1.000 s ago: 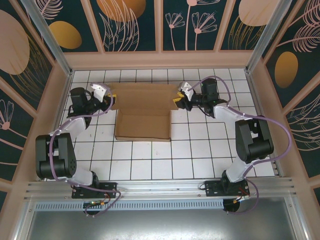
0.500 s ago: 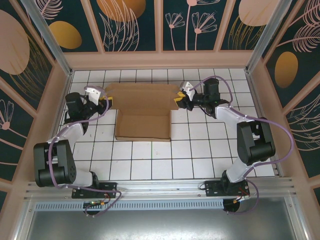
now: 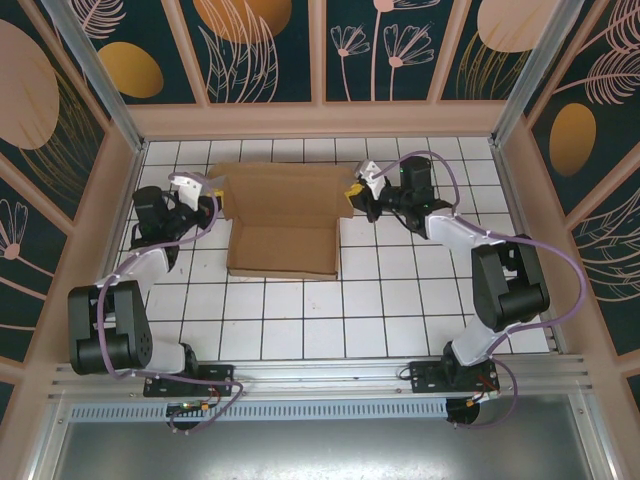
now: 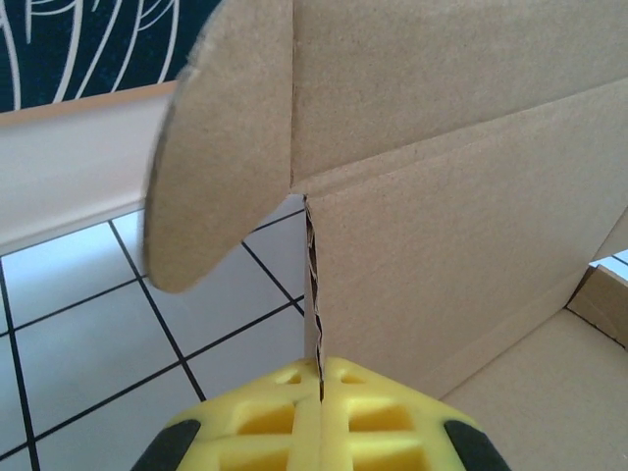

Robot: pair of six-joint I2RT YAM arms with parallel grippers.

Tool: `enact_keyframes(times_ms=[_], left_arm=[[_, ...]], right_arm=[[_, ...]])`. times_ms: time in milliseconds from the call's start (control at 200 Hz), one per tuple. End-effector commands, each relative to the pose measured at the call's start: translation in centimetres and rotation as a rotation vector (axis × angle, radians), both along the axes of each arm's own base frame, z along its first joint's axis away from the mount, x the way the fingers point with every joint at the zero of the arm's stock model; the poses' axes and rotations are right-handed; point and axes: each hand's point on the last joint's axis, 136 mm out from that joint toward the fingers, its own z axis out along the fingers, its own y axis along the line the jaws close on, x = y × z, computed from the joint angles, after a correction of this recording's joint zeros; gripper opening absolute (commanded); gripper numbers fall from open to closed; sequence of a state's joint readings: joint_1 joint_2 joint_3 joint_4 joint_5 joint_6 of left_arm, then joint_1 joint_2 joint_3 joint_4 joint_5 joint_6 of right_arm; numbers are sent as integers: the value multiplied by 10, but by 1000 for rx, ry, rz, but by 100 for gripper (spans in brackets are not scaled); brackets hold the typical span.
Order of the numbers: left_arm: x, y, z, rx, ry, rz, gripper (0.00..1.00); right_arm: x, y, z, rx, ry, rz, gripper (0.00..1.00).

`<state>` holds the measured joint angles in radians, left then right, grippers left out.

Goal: Fold the paper box

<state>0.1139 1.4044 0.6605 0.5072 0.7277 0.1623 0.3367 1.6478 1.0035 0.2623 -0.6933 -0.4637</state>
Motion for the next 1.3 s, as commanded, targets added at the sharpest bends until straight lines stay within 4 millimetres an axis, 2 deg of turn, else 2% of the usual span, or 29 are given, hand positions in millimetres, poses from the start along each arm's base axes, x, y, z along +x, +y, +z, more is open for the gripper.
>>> enact_keyframes(times_ms=[0, 60, 120, 200, 265, 285, 360, 450, 530, 595, 726, 871, 1106, 1291], left_arm=[[-7, -13, 23, -40, -80, -2, 0], [-9, -14, 28, -72, -93, 17, 0], [-10, -14, 32, -121, -92, 36, 0], [-13, -18, 35, -173, -91, 38, 0], [-14, -23, 36, -201, -83, 35, 0], [-14, -24, 35, -208, -78, 35, 0], [-15, -26, 34, -239, -69, 46, 0], [-17, -28, 32, -274, -52, 59, 0], [-20, -34, 26, -288, -29, 69, 0], [-22, -40, 16, -278, -7, 79, 0], [-21, -46, -2, -275, 53, 129, 0], [-20, -47, -12, -335, 114, 190, 0], [-30, -63, -35, -306, 189, 239, 0], [-39, -68, -42, -329, 221, 271, 0]], right_arm=[[5, 9, 18, 83, 0, -114, 0], [4, 17, 26, 105, -13, -139, 0], [11, 20, 33, 128, -18, -239, 0], [35, 10, 43, 182, -4, -506, 0], [46, -1, 52, 302, 57, -667, 0], [43, 6, 55, 343, 74, -676, 0], [43, 1, 60, 498, 125, -844, 0], [41, 7, 64, 577, 142, -940, 0], [39, 15, 67, 630, 129, -950, 0], [39, 10, 60, 681, 148, -997, 0], [37, 13, 47, 722, 147, -962, 0], [29, 11, 36, 724, 118, -932, 0], [12, 4, 21, 699, 82, -876, 0], [-4, 0, 11, 687, 86, -829, 0]])
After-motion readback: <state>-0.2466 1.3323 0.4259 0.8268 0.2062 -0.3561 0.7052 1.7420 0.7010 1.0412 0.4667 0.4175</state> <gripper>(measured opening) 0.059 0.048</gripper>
